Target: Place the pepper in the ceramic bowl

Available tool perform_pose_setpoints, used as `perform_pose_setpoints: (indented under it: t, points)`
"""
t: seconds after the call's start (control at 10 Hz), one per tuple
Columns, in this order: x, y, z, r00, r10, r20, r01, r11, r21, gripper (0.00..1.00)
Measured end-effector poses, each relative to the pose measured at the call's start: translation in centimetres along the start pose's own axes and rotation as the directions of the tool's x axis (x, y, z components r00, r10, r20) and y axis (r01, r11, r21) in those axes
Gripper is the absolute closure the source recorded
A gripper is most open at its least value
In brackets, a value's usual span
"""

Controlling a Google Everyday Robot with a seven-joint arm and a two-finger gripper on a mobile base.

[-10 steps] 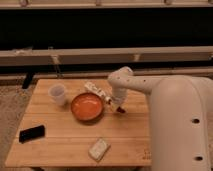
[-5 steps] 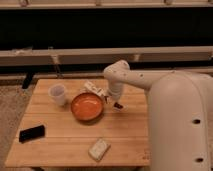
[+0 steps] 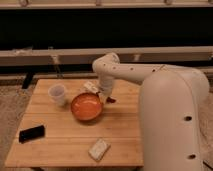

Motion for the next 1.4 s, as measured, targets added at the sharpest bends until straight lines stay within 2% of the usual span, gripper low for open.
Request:
perform_pose_setpoints:
  t: [0.3, 0.6, 1.4]
  points:
    - [-4.1, 2.0, 0.7, 0.998, -0.058, -0.012, 0.058, 0.998, -0.008, 1.00]
    - [-5.2, 2.6, 1.0, 0.996, -0.091, -0.025, 0.091, 0.996, -0.006, 1.00]
    - [-6.0, 3.0, 0.6, 0.994, -0.103, -0.021, 0.103, 0.995, -0.012, 0.20]
